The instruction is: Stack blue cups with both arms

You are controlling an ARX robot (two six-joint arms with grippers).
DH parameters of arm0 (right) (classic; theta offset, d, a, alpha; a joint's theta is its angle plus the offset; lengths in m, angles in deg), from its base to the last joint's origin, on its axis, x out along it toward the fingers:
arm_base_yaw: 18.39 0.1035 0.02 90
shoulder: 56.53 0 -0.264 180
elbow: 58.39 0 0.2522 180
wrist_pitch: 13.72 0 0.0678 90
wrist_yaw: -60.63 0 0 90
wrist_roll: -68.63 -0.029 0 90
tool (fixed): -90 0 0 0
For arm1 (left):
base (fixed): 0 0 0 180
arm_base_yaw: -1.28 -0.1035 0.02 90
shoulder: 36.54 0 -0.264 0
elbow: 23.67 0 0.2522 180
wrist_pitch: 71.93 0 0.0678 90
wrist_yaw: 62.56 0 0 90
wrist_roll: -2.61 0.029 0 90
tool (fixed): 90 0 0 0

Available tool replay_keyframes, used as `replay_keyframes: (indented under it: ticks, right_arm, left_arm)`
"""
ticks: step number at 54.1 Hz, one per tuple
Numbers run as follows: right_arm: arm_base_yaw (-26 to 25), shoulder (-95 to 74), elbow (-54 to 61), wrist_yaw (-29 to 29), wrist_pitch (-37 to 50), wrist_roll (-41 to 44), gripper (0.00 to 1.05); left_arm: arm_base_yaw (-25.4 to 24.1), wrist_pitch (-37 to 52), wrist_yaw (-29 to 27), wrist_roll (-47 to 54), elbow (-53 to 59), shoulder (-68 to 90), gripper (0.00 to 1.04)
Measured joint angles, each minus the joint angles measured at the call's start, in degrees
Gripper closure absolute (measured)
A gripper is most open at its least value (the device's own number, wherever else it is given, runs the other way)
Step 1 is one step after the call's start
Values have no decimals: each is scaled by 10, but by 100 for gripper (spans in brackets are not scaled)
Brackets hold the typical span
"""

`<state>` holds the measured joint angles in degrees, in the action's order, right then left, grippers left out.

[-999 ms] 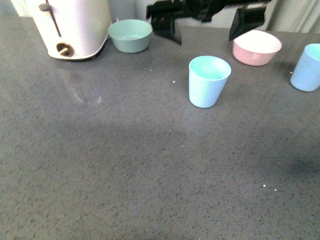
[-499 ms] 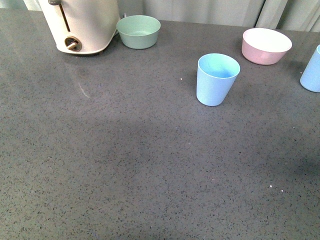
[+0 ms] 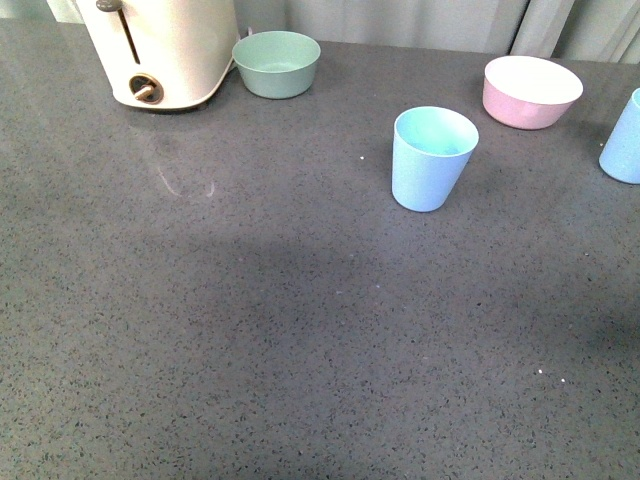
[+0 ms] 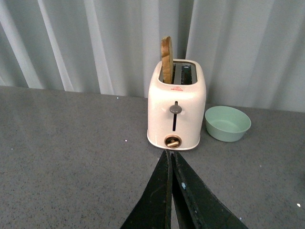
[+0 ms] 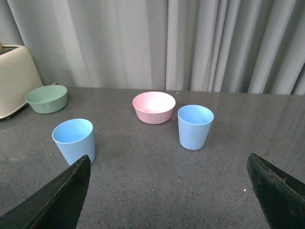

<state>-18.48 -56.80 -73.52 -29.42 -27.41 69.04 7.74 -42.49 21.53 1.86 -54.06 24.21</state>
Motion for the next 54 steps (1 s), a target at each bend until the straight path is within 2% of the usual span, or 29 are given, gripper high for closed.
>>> replay_keyframes:
  ticks: [13, 15, 19, 37, 41, 54]
  right_arm:
    - [0, 0, 0, 0, 0, 0, 9]
    - [0, 0, 0, 0, 0, 0, 9]
    - [0, 0, 0, 1, 0, 0, 9]
    - [0, 0, 0, 1, 0, 0, 9]
    - [0, 0, 0, 1, 0, 0, 9]
    - [0, 0, 0, 1, 0, 0, 9]
  left_arm:
    - [-21, -5, 14, 1, 59, -71, 103]
    - [-40, -12, 46, 1, 71, -88, 103]
    - [-61, -26, 55, 2, 90, -122, 103]
    - [-63, -107, 59, 2, 135, -247, 103]
    - [-63, -93, 59, 2, 156, -261, 103]
    - [-63, -171, 59, 3, 158, -346, 103]
